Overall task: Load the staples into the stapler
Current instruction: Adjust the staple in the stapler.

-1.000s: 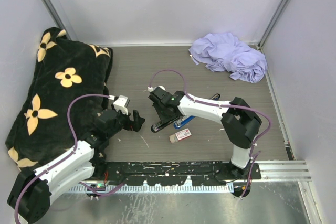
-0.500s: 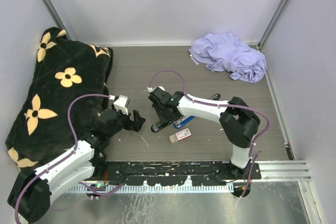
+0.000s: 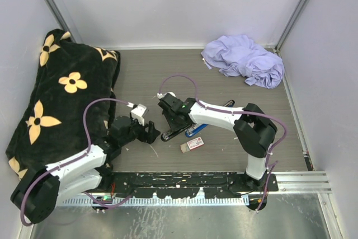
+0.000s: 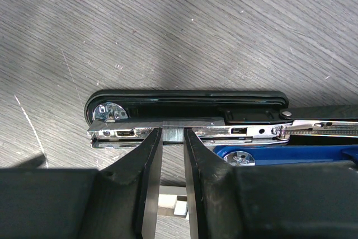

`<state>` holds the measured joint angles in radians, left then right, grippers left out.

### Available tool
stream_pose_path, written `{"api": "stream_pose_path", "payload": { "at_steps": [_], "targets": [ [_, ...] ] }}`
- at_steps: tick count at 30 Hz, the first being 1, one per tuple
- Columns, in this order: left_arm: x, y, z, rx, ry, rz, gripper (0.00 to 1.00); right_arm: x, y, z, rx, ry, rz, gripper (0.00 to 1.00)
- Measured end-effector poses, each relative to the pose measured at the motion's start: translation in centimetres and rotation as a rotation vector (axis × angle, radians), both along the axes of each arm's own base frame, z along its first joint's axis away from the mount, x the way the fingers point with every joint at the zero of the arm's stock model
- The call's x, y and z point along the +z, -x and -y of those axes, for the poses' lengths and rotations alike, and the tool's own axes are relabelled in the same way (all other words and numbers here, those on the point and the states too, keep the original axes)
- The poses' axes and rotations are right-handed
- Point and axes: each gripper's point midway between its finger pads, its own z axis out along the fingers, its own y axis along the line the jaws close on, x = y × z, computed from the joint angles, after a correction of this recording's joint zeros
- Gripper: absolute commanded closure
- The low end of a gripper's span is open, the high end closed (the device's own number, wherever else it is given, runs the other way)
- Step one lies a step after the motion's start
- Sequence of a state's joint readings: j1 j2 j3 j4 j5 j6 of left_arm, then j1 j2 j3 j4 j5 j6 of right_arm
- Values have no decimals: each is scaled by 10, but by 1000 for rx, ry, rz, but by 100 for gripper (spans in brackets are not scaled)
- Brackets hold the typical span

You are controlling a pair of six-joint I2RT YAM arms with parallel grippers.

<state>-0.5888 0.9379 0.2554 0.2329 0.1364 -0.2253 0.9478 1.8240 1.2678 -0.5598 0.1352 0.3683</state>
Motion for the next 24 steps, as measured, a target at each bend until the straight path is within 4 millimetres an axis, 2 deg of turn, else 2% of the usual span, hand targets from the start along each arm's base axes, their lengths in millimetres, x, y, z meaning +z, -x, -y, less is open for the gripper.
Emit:
{"api": "stream_pose_path", "payload": {
  "at_steps": [5,10,13,17,24],
  "targets": [
    [-5,9,31,-97,-20,54,29,0,-1,1,-3,-5,-7,73],
    [-34,15,51,-153,-76,82,30,0,-2,1,-1,-14,-19,73],
    [-49,9,56,-156,-98,102,32,0,-2,1,-2,-19,-25,73],
    [-49,2,62,-157,-78,154,41,1,-3,2,-3,-25,-31,73],
    [-42,1,69,-186,-53,191,54,5,-4,3,-9,-34,-29,73]
  ]
}}
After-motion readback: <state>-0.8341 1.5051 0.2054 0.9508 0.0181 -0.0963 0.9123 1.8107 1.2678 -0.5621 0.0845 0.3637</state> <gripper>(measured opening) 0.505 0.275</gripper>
